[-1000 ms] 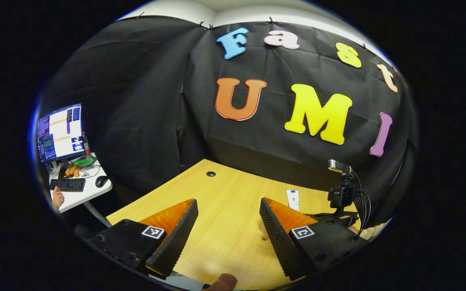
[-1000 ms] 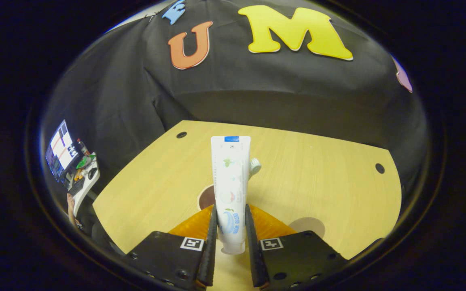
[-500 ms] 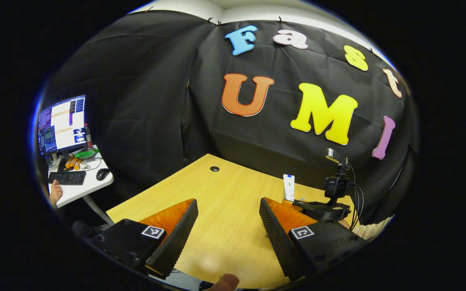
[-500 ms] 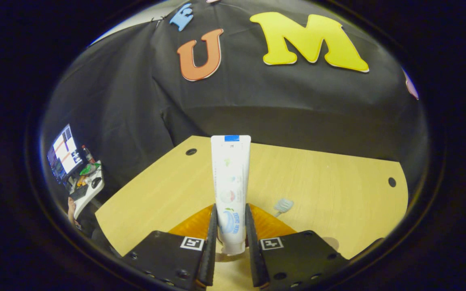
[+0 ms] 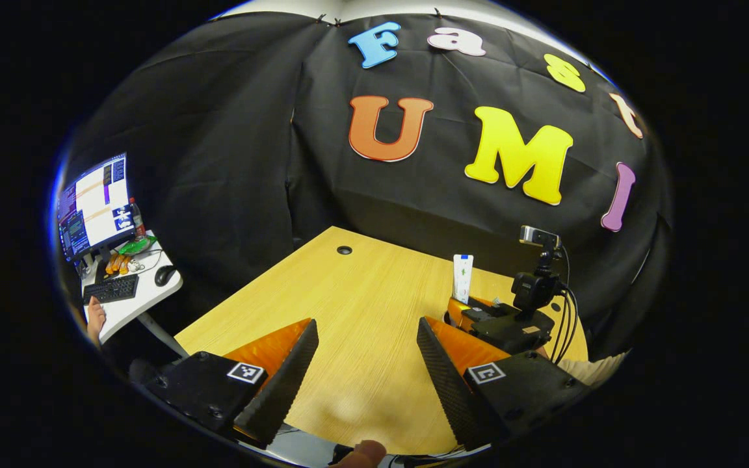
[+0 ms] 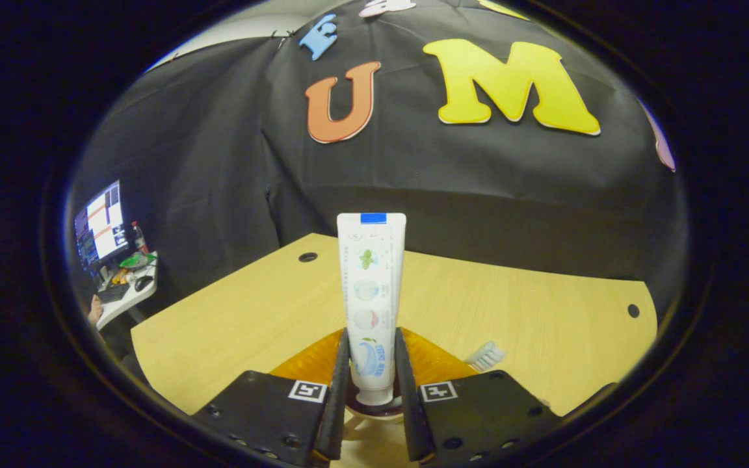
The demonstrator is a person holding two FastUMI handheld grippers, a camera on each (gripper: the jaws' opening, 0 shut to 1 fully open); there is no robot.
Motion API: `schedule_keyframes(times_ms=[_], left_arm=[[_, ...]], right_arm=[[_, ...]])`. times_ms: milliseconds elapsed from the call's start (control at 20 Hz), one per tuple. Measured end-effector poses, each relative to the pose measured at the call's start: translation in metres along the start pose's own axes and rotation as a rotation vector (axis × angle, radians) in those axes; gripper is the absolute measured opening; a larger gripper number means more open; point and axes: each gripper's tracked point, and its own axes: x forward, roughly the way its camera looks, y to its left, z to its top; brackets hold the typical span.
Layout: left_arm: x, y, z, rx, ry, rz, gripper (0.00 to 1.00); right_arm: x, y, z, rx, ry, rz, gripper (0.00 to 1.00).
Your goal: Put the toothbrush and toothpaste on the desktop into the cup, then pick up the cup and place it on the coaster on the desktop.
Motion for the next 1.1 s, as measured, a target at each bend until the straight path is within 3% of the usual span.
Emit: schedule_keyframes(times_ms=[300,500,550,650,750,850,1100], left_arm=[[0.011,-0.014,-0.001,0.007,0.002,-0.032,0.98],[0.025,-0.02,0.009,0.005,-0.014,-0.051,0.98],[0.03,-0.021,0.01,-0.004,-0.012,-0.06,0.98],[0.043,-0.026,0.013,-0.014,-0.006,-0.081,0.98],[0.058,-0.031,0.012,-0.006,0.011,-0.097,0.98],[0.075,-0.039,0.007,0.001,0.041,-0.123,0.98],[0.115,-0.079,-0.021,-0.001,0.19,-0.209,0.98]], right_arm=[[-0.047,0.012,0.041,-0.087,-0.116,0.015,0.53],[-0.095,0.016,0.067,-0.081,-0.136,0.064,0.7],[-0.108,0.014,0.073,-0.076,-0.144,0.065,0.7],[-0.134,0.008,0.085,-0.06,-0.153,0.061,0.7],[-0.158,-0.002,0.096,-0.063,-0.164,0.046,0.77],[-0.183,-0.009,0.106,-0.053,-0.179,0.035,0.76],[-0.24,-0.036,0.12,-0.059,-0.209,-0.03,0.87]])
